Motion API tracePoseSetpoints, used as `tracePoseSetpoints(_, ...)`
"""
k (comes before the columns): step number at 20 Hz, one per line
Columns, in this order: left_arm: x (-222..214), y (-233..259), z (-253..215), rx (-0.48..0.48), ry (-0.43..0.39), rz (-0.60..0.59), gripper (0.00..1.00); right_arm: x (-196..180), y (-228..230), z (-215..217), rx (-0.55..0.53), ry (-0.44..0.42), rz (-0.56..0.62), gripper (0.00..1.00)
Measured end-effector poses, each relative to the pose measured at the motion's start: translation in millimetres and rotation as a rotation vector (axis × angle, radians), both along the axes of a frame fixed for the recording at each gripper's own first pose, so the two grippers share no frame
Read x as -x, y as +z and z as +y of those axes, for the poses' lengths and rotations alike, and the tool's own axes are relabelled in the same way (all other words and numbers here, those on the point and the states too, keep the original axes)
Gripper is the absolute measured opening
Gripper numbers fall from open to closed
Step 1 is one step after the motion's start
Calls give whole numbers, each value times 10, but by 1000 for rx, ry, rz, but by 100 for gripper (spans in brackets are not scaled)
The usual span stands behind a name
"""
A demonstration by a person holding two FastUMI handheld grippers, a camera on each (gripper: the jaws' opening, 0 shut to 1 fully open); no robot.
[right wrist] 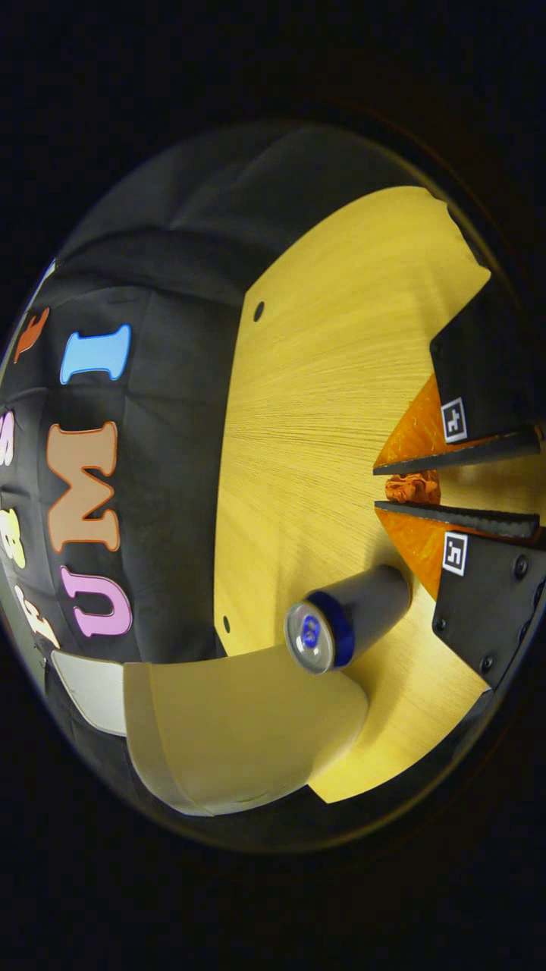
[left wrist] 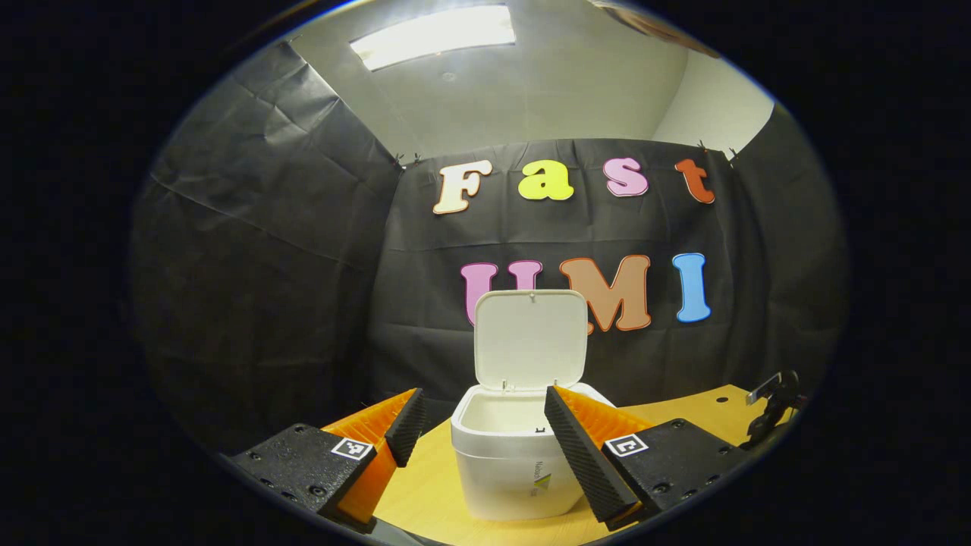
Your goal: Press the lid of the desktop garbage bin to open it, pick up the crumpled paper on the desktop and throw it into the bin, then pick up the pop can on the desktop and drop it into the bin, and finally close the garbage bin lid.
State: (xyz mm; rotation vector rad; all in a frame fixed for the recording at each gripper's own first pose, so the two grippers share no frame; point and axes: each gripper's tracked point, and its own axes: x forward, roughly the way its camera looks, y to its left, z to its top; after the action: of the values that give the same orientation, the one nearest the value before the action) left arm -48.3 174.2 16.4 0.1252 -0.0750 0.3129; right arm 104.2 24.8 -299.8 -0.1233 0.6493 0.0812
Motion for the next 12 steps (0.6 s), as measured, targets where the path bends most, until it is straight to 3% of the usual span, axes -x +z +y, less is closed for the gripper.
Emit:
tracePoseSetpoints(3, -7, -81, -9, 30, -14, 3, 95, 6, 565, 118, -32, 41, -63, 30)
tracePoseSetpoints(7, -2, -201, 30, 64, -20, 9, 98, -108, 1472, 559, -45, 187, -176, 29)
tracePoseSetpoints(10, 24, -308, 75, 89, -18, 24, 92, -196, 2119, 1226, -100, 337, -261, 30)
tracePoseSetpoints(12, 39, -374, 102, 114, -9, 36, 95, -283, 2485, 1759, -142, 437, -305, 31)
